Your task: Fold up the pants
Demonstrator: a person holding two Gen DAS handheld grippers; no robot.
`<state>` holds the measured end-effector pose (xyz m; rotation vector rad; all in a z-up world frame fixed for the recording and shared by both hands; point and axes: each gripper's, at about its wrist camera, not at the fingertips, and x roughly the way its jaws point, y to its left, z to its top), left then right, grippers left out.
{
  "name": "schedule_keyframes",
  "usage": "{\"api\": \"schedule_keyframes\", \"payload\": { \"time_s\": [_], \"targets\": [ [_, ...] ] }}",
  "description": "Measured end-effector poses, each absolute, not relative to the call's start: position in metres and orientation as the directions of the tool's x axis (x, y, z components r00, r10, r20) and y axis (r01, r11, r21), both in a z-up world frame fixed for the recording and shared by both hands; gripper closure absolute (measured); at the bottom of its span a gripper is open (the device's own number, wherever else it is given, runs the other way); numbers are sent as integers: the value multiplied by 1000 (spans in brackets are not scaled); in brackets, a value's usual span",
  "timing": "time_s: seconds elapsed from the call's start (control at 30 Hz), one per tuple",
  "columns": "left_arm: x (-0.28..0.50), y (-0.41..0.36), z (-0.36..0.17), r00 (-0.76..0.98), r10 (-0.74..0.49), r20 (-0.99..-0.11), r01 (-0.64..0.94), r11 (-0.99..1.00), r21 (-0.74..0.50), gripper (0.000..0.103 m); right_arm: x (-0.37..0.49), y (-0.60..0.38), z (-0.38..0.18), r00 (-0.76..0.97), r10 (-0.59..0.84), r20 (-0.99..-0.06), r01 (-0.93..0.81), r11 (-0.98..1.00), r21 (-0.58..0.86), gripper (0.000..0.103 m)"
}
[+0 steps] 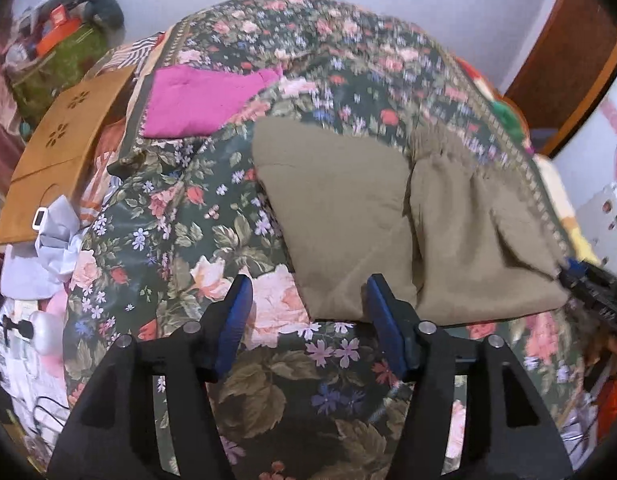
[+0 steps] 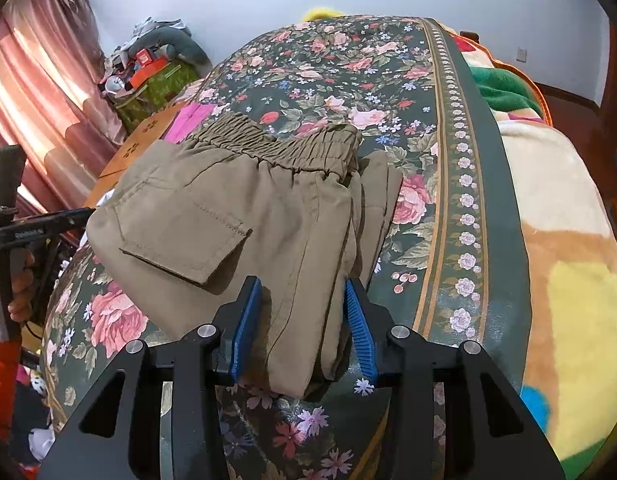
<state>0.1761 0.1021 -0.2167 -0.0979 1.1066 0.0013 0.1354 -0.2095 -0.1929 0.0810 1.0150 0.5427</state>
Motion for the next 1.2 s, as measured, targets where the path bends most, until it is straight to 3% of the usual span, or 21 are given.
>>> {"api": "schedule_keyframes", "payload": {
  "time_s": [0.3, 0.5, 0.67, 0.93, 1.1, 1.2],
  "targets": [
    [180, 112, -218, 436, 100, -895, -67, 995, 78, 41, 137, -211, -186, 386, 458, -801, -408, 863, 297, 64],
    [195, 107, -184, 513, 59, -856, -11, 998, 62, 41, 152, -216, -162, 422, 482, -768, -410, 857, 313, 64],
    [228, 91, -186, 500, -22, -866, 42, 999, -1, 40, 178, -206, -158, 437, 480, -761, -419, 857, 300, 64],
    [262, 84, -241, 422, 77, -903, 46, 993, 106, 40, 200, -185, -201, 344, 436, -832, -458, 851, 257, 65],
    [253, 104, -236, 438, 135, -889, -1, 989, 150, 40, 200, -199, -197, 346, 417, -840, -444, 862, 245, 69],
    [246, 119, -229, 438, 97, -894, -17, 995, 99, 40, 197, -209, -193, 343, 432, -834, -428, 862, 270, 66]
  ]
}}
